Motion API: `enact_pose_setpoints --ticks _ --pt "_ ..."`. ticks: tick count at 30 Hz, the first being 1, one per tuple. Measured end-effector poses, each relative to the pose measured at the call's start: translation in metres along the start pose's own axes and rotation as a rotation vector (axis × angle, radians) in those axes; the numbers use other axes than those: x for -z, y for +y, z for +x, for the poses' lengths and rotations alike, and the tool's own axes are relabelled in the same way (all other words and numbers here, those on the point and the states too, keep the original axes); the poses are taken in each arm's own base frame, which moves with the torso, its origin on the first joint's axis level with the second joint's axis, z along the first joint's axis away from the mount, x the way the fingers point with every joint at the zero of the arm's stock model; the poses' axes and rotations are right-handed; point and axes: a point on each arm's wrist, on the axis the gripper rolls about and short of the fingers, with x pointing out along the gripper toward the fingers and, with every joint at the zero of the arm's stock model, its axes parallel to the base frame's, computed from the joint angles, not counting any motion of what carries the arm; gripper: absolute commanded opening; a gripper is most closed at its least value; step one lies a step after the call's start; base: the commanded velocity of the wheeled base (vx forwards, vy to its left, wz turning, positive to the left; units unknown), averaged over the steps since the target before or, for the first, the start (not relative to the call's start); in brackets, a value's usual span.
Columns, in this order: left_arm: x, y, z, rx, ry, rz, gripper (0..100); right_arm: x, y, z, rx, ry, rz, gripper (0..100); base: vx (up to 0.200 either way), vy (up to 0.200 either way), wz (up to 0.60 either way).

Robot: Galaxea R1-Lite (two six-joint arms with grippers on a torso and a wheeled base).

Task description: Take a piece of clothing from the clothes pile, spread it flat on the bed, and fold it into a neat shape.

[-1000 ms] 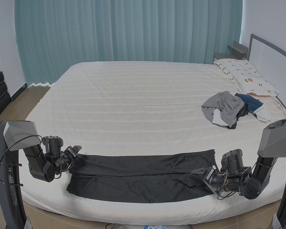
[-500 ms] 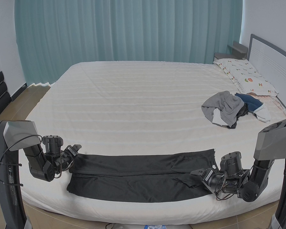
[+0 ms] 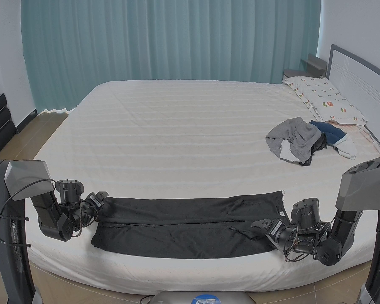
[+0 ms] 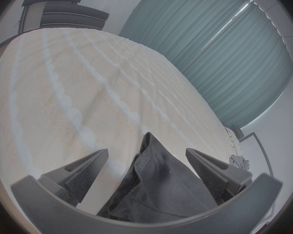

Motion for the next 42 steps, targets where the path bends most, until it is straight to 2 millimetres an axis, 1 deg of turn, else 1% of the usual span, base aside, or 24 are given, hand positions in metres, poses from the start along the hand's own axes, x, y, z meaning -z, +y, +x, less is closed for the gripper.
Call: enact_pose_setpoints --ticks 11,21,29,30,34,42 --pt "0.000 0.000 0.000 0.001 -0.001 0.000 100 -0.004 0.012 -0.008 -0.044 -0.018 0.003 100 0.000 0.000 0.00" --pt "-0.001 0.000 0.000 0.000 -0.002 0.000 100 -0.005 0.004 0.009 -0.005 -0.019 0.004 100 0.000 0.000 0.00" --pt "-0.001 0.000 0.000 0.000 -0.002 0.000 100 -0.006 0.003 0.022 0.009 -0.047 0.003 100 0.000 0.000 0.00" --pt "-0.001 0.000 0.000 0.000 -0.002 0.000 100 -0.006 0.003 0.023 0.011 -0.050 0.002 0 0.000 0.000 0.00" --pt "-0.001 0.000 0.000 0.000 -0.002 0.000 100 -0.004 0.001 0.026 0.025 -0.056 -0.004 0 0.000 0.000 0.00" --pt "0.000 0.000 0.001 0.000 -0.002 0.000 100 0.005 -0.002 0.020 0.042 -0.031 -0.017 0 0.000 0.000 0.00"
